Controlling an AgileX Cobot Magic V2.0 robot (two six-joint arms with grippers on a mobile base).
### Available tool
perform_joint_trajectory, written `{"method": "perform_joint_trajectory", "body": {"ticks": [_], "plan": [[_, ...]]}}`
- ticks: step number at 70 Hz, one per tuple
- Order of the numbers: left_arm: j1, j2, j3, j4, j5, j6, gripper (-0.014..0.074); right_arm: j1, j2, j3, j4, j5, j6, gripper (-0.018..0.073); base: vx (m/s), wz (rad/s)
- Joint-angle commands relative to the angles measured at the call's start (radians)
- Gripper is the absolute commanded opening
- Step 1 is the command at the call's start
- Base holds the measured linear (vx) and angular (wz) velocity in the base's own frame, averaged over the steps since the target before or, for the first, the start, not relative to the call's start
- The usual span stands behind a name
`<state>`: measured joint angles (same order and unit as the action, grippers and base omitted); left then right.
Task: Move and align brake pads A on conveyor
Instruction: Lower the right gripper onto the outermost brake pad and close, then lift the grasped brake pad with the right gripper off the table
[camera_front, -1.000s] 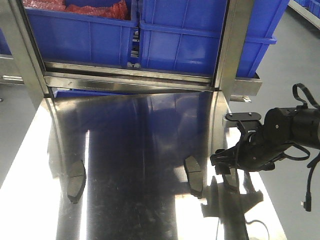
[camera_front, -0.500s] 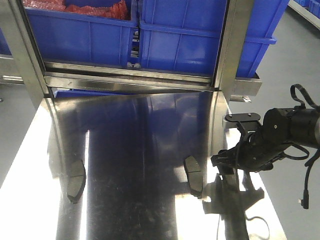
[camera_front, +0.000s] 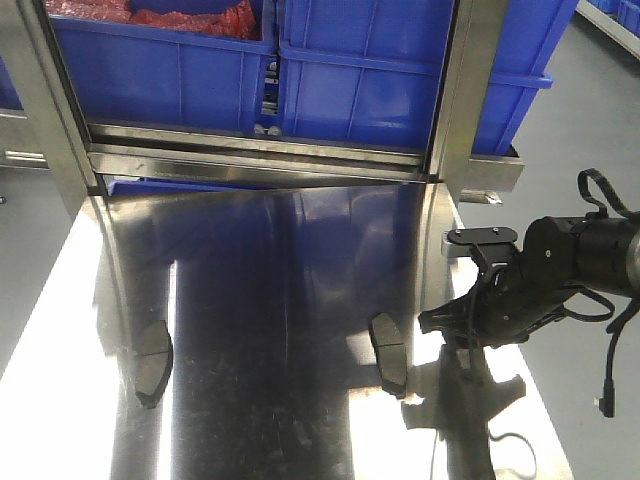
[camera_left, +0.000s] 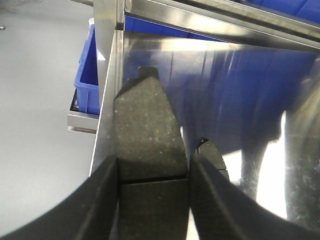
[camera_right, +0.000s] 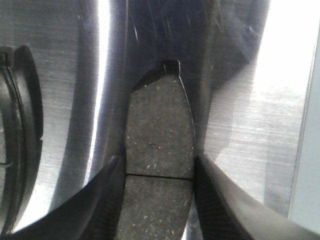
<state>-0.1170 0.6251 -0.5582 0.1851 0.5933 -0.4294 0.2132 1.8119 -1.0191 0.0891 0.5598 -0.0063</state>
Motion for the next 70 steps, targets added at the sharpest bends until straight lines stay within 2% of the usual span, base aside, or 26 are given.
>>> {"method": "perform_joint_trajectory", "body": {"ticks": [1,40,53,70], "plan": [[-0.006,-0.002,-0.030,0.008,-0.076,-0.001,0.0174,-0.002,-0.046,-0.019,-0.003,-0.021,-0.015,-0.0003,0.00,0.00],[-0.006,-0.002,-0.030,0.008,-0.076,-0.001,0.0174,-0.004,-0.262,0.000,-0.003,-0.054,-0.010,-0.0008,0.00,0.00],[-0.006,-0.002,-0.030,0.008,-0.076,-0.001,0.0174,-0.004,-0.409,0.117,-0.003,-0.148,-0.010,-0.0008,0.00,0.00],[-0.006,-0.002,-0.030,0.008,-0.076,-0.001,0.0174,-0.004,-0.640,0.230,-0.003,-0.159,-0.010,-0.0007,0.00,0.00]]}}
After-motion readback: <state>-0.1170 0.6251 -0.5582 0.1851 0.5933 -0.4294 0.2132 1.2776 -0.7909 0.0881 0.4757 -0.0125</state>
